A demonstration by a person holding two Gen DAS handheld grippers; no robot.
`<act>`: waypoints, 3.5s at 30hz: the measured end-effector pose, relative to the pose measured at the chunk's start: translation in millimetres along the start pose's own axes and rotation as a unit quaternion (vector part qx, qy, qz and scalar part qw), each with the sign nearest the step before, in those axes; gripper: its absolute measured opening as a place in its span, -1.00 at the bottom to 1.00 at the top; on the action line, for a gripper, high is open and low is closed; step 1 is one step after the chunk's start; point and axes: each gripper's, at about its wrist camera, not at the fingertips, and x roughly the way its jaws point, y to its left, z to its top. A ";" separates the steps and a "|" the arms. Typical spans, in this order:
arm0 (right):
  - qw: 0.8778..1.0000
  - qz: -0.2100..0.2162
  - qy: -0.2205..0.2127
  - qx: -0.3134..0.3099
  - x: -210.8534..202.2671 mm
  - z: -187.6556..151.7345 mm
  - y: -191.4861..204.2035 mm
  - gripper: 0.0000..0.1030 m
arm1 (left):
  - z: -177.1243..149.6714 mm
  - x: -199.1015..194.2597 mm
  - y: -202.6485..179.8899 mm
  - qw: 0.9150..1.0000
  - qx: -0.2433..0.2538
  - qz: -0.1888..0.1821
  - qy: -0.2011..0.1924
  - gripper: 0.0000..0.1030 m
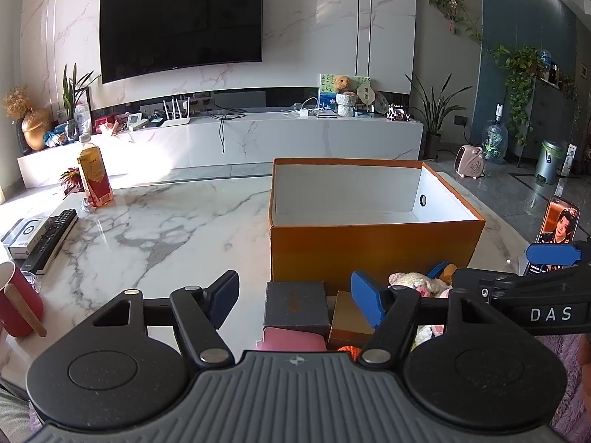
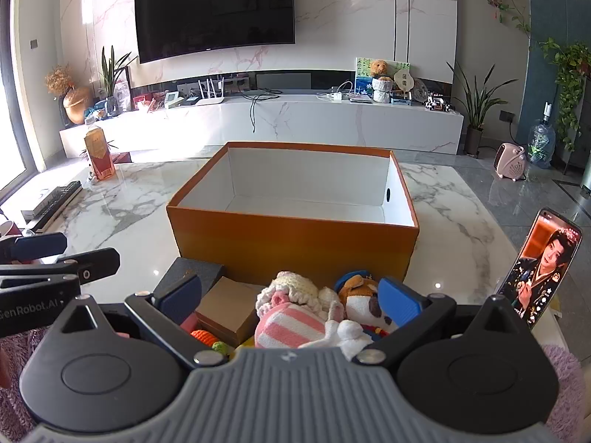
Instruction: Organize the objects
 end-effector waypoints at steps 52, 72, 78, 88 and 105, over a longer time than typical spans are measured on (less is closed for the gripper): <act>1.000 0.002 0.004 -0.003 -2.5 -3.2 3.7 0.97 | -3.7 -3.7 3.5 1.000 0.006 -0.001 0.011 0.37; 0.985 0.107 0.123 -0.056 3.6 -52.0 29.0 0.20 | -24.0 14.2 10.7 0.992 0.028 -0.025 0.120 0.19; 0.980 0.111 0.155 -0.051 11.9 -65.8 37.0 0.04 | -27.7 16.1 9.6 0.990 0.036 -0.029 0.131 0.19; 0.967 0.099 0.236 -0.011 66.0 -82.4 41.2 0.21 | -36.5 26.8 12.9 0.986 0.035 -0.026 0.158 0.28; 0.968 0.041 0.246 0.005 101.6 -93.4 51.0 0.23 | -38.3 33.5 14.3 0.986 0.024 -0.035 0.160 0.48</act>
